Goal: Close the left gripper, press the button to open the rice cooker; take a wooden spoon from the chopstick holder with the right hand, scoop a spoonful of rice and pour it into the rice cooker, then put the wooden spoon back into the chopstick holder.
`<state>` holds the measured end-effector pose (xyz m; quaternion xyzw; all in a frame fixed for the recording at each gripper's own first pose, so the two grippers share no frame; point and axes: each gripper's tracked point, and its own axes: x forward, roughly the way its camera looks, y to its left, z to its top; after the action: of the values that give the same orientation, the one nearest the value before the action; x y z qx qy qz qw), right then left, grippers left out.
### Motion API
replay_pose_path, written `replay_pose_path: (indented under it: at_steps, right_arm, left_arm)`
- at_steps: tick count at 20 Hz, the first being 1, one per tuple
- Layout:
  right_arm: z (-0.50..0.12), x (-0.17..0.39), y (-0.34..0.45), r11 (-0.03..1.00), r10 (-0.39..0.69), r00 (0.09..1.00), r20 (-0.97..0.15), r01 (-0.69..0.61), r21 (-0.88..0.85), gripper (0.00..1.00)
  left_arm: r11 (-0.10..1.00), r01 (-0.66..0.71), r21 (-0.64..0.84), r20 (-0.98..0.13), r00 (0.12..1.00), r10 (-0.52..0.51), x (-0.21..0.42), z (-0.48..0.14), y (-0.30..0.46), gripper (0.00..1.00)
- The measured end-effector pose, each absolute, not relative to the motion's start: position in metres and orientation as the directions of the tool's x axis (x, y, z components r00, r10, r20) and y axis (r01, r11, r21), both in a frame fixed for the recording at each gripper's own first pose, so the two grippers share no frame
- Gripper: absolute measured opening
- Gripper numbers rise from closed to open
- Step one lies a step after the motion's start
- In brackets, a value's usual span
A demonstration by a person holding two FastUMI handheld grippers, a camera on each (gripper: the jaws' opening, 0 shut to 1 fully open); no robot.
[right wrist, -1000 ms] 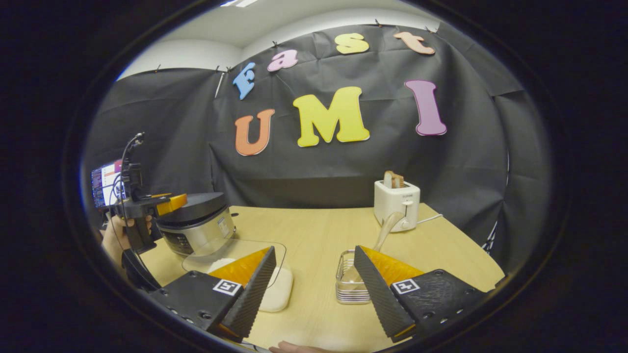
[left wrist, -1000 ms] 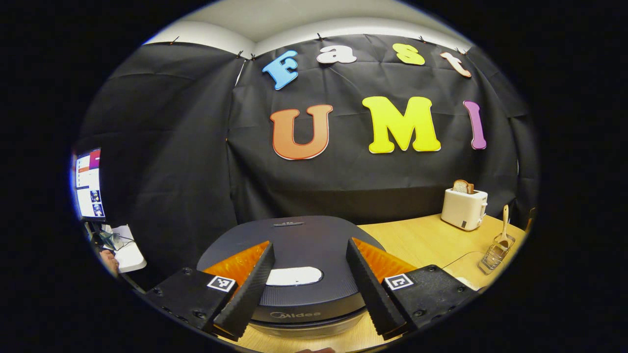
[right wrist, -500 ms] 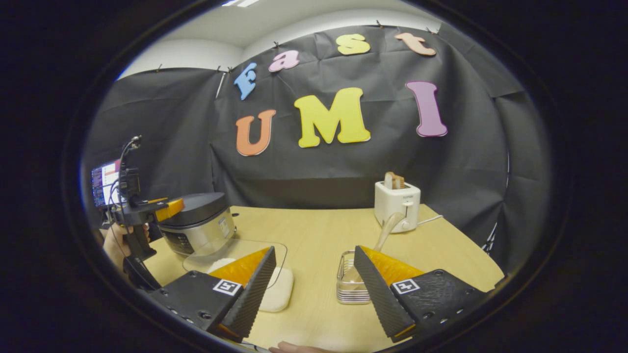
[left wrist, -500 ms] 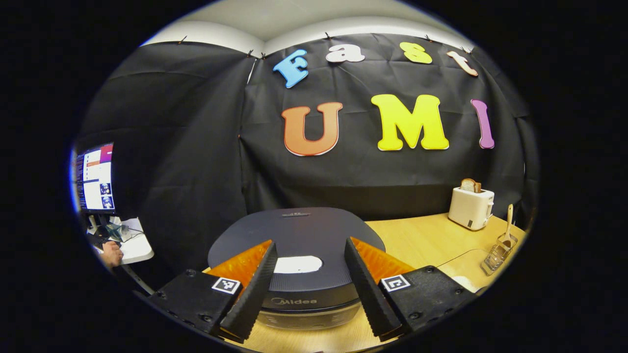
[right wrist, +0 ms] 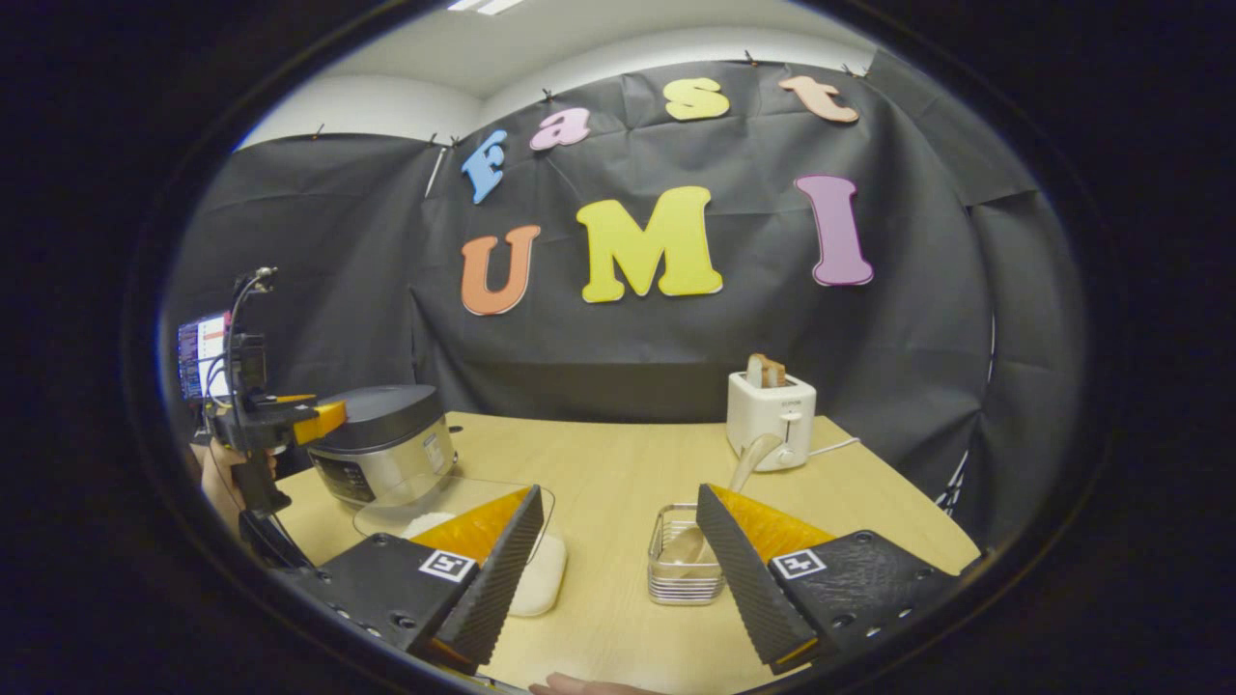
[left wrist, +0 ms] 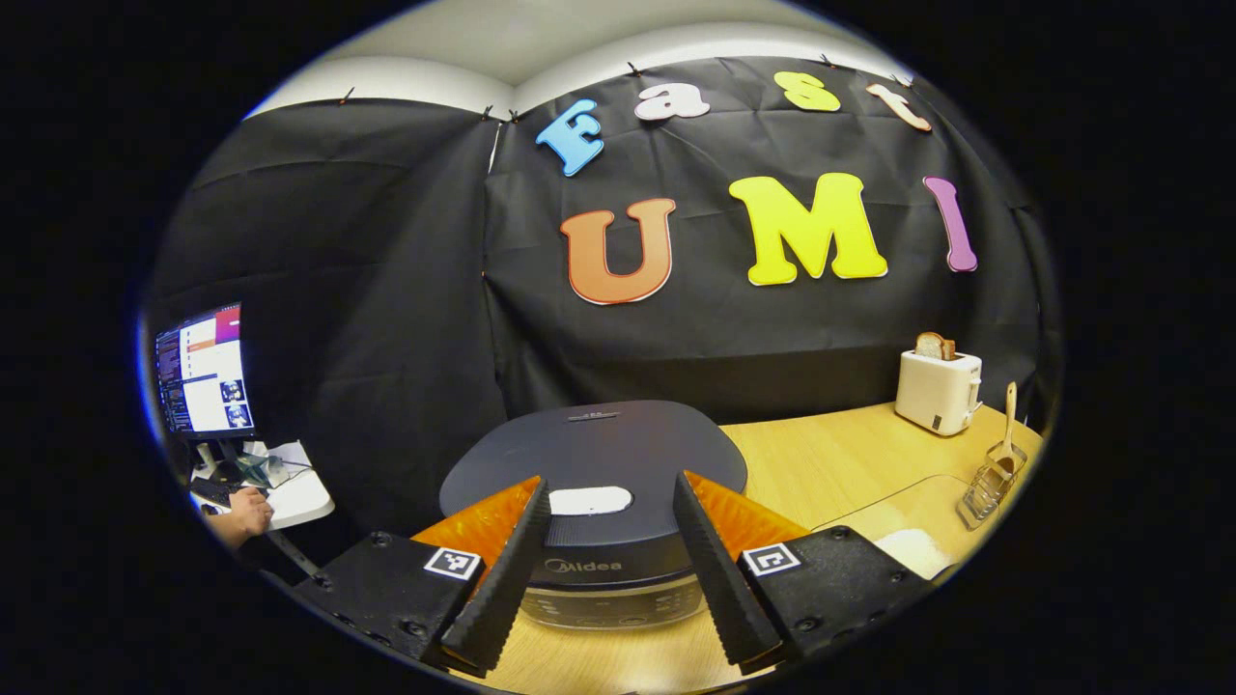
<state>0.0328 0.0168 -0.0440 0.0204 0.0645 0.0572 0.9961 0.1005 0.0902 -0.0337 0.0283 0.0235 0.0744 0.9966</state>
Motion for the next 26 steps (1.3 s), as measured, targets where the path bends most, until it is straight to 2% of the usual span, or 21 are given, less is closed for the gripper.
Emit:
replay_pose_path:
  at_steps: [1, 2, 3, 5, 8, 9, 10, 11, 15, 16, 18, 19, 20, 24, 26]
  right_arm:
    - [-0.044, 0.034, 0.014, 0.993, 0.113, 0.985, -0.128, -0.107, 0.052, 0.92]
    - [-0.043, 0.034, 0.012, 0.993, 0.109, 0.986, -0.129, -0.103, 0.056, 0.95]
    - [-0.043, 0.035, 0.010, 0.993, 0.107, 0.986, -0.129, -0.099, 0.061, 0.92]
    - [-0.040, 0.033, 0.008, 0.993, 0.103, 0.987, -0.124, -0.095, 0.064, 0.92]
    - [-0.030, 0.028, 0.004, 0.994, 0.095, 0.990, -0.104, -0.089, 0.060, 0.92]
    - [-0.027, 0.024, 0.002, 0.995, 0.089, 0.992, -0.095, -0.083, 0.058, 0.92]
    - [-0.022, 0.021, -0.001, 0.996, 0.080, 0.993, -0.082, -0.076, 0.055, 0.92]
    - [-0.019, 0.018, -0.004, 0.997, 0.066, 0.995, -0.073, -0.062, 0.050, 0.95]
    - [-0.011, 0.007, -0.011, 0.999, 0.009, 0.997, -0.072, -0.006, 0.037, 0.95]
    - [-0.007, 0.002, -0.009, 0.999, 0.013, 0.998, -0.067, -0.010, 0.041, 0.92]
    - [0.001, -0.006, -0.004, 0.999, 0.019, 0.998, -0.054, -0.017, 0.040, 0.95]
    - [0.002, -0.010, -0.002, 0.999, 0.019, 0.999, -0.050, -0.017, 0.033, 0.92]
    - [0.003, -0.014, 0.000, 1.000, 0.020, 0.999, -0.047, -0.019, 0.022, 0.95]
    - [0.007, -0.030, 0.009, 1.000, 0.030, 0.999, -0.030, -0.030, -0.004, 0.95]
    - [0.009, -0.033, 0.010, 0.999, 0.038, 0.999, -0.023, -0.038, -0.009, 0.92]
  left_arm:
    - [0.988, -0.144, 0.056, -0.045, 0.988, 0.147, 0.095, -0.032, 0.085, 0.83]
    - [0.990, -0.131, 0.048, -0.034, 0.991, 0.133, 0.089, -0.027, 0.076, 0.83]
    - [0.991, -0.123, 0.045, -0.021, 0.992, 0.124, 0.080, -0.015, 0.071, 0.83]
    - [0.990, -0.127, 0.063, 0.004, 0.992, 0.127, 0.070, -0.006, 0.062, 0.83]
    - [0.995, -0.078, 0.062, -0.018, 0.997, 0.079, 0.057, -0.006, 0.038, 0.83]
    - [0.997, -0.048, 0.063, -0.025, 0.998, 0.050, 0.052, -0.007, 0.029, 0.88]
    - [0.998, -0.024, 0.066, -0.035, 0.999, 0.026, 0.046, -0.009, 0.020, 0.83]
    - [0.997, -0.009, 0.076, -0.047, 0.999, 0.012, 0.041, -0.012, 0.015, 0.83]
    - [0.992, 0.006, 0.129, -0.032, 0.999, -0.002, 0.018, -0.010, 0.001, 0.84]
    - [0.992, 0.013, 0.128, -0.025, 1.000, -0.010, 0.012, -0.010, -0.003, 0.84]
    - [0.993, 0.031, 0.111, -0.014, 0.999, -0.030, 0.001, -0.009, -0.010, 0.84]
    - [0.994, 0.030, 0.108, -0.008, 1.000, -0.030, -0.005, -0.009, -0.011, 0.84]
    - [0.994, 0.027, 0.107, -0.003, 1.000, -0.027, -0.009, -0.009, -0.010, 0.84]
    - [0.994, 0.037, 0.106, 0.030, 0.999, -0.041, -0.017, -0.002, -0.013, 0.84]
    - [0.994, 0.036, 0.103, 0.049, 0.998, -0.042, -0.019, 0.001, -0.010, 0.84]
